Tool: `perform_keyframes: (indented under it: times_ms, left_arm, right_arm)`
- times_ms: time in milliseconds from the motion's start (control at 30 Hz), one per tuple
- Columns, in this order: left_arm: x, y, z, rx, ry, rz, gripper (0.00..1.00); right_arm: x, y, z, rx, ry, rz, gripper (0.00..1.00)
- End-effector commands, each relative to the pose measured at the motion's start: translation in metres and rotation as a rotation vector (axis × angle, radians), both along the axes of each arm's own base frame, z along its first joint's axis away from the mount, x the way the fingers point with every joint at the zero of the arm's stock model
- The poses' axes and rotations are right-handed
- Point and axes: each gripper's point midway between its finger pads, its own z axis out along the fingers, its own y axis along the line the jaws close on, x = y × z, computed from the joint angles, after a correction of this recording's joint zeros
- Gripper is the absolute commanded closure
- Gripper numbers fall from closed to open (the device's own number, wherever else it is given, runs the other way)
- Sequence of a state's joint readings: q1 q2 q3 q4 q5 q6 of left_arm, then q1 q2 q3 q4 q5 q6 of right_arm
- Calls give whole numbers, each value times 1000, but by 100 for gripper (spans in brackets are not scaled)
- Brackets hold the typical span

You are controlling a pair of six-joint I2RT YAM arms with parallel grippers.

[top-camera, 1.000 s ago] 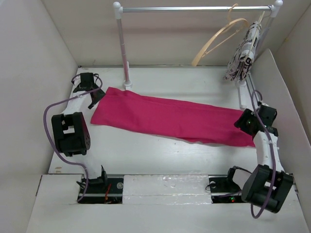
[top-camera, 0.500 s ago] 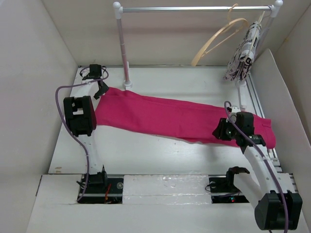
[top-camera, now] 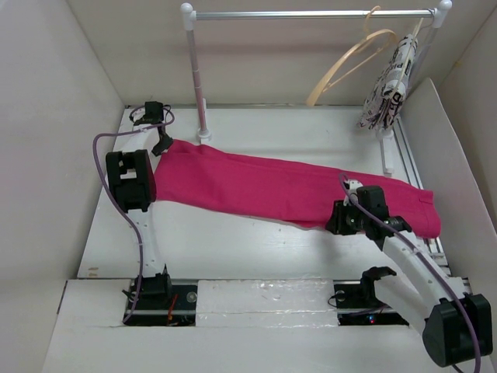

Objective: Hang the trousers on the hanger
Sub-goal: Fold the trousers at the center of the board.

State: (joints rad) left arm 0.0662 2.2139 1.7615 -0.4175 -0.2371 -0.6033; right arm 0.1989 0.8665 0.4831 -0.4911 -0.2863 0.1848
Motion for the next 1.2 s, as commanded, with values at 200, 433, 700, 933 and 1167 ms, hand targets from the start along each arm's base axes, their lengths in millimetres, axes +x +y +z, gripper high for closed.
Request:
perform_keyframes:
  times_ms: [200, 433, 700, 933, 1167]
  left_arm:
    - [-1, 8, 5, 49, 22, -1, 72]
    - [-1, 10, 9, 62, 36, -16, 100]
    - [-2, 6, 95, 98, -153, -32, 100]
    - [-7, -11, 168, 64, -329, -43, 100]
    - [33, -1, 154, 107, -291, -32, 100]
  right_arm:
    - [21, 4, 12, -14, -55, -11, 64]
    - [31, 6, 21, -31, -67, 20, 64]
    - [42, 8, 22, -34, -77, 31, 64]
    - [52, 11, 14, -46, -68, 54, 64]
    - [58, 7, 16, -61, -69, 48, 64]
